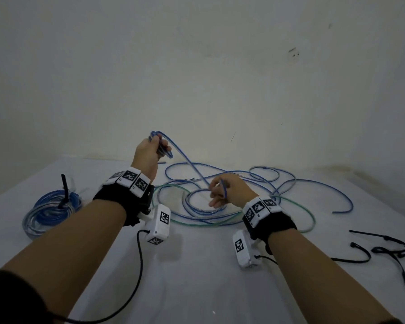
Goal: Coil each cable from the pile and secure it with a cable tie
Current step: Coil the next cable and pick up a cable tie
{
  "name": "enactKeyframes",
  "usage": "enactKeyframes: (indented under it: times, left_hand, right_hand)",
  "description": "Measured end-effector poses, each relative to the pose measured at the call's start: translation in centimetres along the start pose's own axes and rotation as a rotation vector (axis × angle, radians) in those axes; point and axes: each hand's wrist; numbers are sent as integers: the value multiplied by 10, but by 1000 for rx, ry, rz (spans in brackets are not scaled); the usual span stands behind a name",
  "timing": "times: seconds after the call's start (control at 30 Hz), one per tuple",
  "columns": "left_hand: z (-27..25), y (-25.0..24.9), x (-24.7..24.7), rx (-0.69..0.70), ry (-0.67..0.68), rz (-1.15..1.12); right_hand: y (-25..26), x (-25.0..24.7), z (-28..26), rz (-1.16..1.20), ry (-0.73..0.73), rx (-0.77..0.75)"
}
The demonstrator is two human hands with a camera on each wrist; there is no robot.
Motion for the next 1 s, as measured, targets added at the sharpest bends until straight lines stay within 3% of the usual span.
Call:
enactKeyframes:
  times: [0.17,0.33,0.47,0.63,0.73,0.8,0.9,1.0]
  left_hand:
    - [-8,20,14,52,69,472]
    - [-20,35,12,94,262,881]
    - [-34,33,16,-141,481,663]
    - [-36,29,20,-284,571,565]
    - [-33,27,19,-305,523,540]
    - [-30,26,18,-312,461,468]
    - [-30,21,18,-314,407,386]
    - [-31,16,18,-296,394,361]
  right_hand:
    - [28,16,-1,297,201,-33]
    - [51,18,3,441,58,-153]
    - [56,11,9,507,-100,-186]
    - [46,3,13,519,-253,-57]
    - [35,0,16,263,-389,2]
    - [26,-1,18,-16,-450,-63]
    - [21,0,15,-251,-311,-225]
    - [16,3,14,-305,-263,-237]
Point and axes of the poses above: each hand's wrist, its own z-axis towards the middle knuckle, its own x-axis out of the palm, y = z × x, and after that the axes turned 5 degrees about -x, right-handed
